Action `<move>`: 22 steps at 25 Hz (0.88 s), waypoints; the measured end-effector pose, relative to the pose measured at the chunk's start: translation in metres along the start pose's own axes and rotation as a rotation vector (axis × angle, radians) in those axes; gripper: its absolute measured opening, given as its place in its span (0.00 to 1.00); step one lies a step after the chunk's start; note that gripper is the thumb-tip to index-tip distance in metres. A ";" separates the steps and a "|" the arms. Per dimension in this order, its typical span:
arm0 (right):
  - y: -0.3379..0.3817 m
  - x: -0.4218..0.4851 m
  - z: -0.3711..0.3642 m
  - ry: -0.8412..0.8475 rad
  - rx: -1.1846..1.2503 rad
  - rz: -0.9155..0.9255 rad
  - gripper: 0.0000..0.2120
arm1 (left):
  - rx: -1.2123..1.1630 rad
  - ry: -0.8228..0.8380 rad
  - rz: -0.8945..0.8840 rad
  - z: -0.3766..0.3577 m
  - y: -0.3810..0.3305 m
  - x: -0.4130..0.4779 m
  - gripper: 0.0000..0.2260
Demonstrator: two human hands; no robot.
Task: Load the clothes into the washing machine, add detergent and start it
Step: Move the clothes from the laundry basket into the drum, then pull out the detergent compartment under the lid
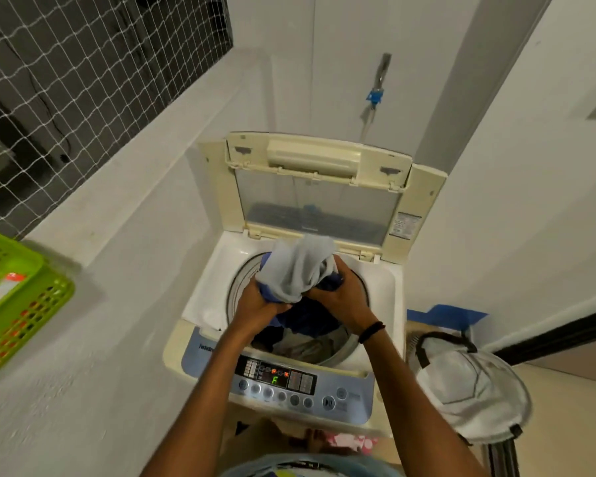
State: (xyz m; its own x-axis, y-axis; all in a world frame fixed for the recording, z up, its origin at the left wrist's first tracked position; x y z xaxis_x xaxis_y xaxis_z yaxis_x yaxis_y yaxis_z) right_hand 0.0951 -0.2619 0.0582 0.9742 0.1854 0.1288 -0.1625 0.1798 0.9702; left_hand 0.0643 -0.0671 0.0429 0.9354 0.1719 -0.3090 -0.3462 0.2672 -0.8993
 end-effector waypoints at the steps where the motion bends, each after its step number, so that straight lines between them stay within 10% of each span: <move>1: -0.006 0.002 -0.003 0.001 -0.004 -0.011 0.34 | 0.004 -0.016 0.002 -0.001 0.005 0.005 0.38; 9: -0.081 0.010 -0.018 0.063 -0.214 -0.352 0.43 | 0.180 0.114 0.154 -0.010 0.048 0.058 0.42; 13: -0.112 0.008 -0.025 -0.045 -0.469 -0.492 0.24 | 0.144 0.130 0.383 -0.018 0.072 0.080 0.37; 19: -0.142 0.049 -0.041 -0.313 0.648 -0.819 0.14 | -0.497 0.299 0.689 -0.037 0.063 0.127 0.23; 22: -0.155 0.085 -0.049 -0.430 0.789 -0.881 0.13 | -0.728 0.292 0.776 -0.052 0.055 0.163 0.19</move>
State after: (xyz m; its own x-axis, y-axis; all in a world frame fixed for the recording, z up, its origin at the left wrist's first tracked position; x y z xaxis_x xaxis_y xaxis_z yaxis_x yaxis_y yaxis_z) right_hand 0.1952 -0.2266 -0.0917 0.7005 -0.0593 -0.7112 0.5606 -0.5710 0.5997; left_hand 0.2015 -0.0735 -0.0735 0.4963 -0.2050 -0.8436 -0.8114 -0.4551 -0.3668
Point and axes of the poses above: each hand's wrist, its own x-axis towards the middle knuckle, its own z-axis out of the back of the hand, y = z × x, the point moved 2 cm from there along x, towards the middle knuckle, and after that the axes turned 5 degrees about z, right-handed, at the moved point
